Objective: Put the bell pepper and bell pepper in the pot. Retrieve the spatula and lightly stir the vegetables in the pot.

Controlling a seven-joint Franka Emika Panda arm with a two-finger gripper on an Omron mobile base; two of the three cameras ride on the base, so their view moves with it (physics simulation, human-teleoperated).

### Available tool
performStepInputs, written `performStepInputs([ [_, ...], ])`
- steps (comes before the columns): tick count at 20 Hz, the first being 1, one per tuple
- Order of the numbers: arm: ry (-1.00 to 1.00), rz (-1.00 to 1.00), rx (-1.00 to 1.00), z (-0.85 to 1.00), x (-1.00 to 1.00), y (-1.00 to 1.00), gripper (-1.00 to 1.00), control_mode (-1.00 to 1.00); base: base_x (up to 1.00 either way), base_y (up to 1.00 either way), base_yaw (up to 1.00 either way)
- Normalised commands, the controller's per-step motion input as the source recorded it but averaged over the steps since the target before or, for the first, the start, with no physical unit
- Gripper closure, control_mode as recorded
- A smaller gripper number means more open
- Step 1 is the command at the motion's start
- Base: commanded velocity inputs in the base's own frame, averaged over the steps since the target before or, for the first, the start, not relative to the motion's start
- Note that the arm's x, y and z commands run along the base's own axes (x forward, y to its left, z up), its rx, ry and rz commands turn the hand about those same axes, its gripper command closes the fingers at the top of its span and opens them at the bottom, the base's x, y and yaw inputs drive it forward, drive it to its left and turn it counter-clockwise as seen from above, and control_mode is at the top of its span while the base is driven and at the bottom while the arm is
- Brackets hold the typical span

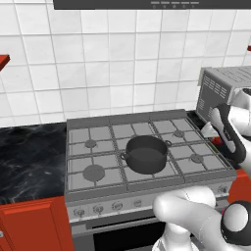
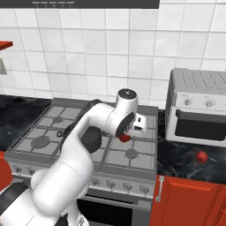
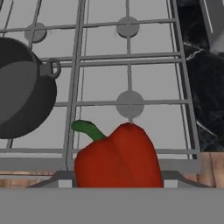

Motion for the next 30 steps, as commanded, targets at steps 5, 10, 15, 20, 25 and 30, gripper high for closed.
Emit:
performStepInputs([
  [5,0.01,-0.02,-0.02,0.2,-0.12,1.0,1.0,-1.0,0.0,0.0,0.0],
  [10,0.0,-0.04,0.0,0.02,0.06,1.0,1.0,-1.0,0.0,0.0,0.0],
  [15,0.02,-0.05,-0.01,0.01,0.26,0.99,1.0,-1.0,0.0,0.0,0.0],
  [20,0.0,-0.04,0.0,-0.15,0.31,0.78,1.0,-1.0,0.0,0.0,0.0],
  [25,-0.01,-0.07,-0.04,-0.37,0.41,0.46,1.0,-1.0,0.0,0.0,0.0],
  [30,-0.01,-0.09,-0.09,-0.4,0.17,0.02,1.0,-1.0,0.0,0.0,0.0],
])
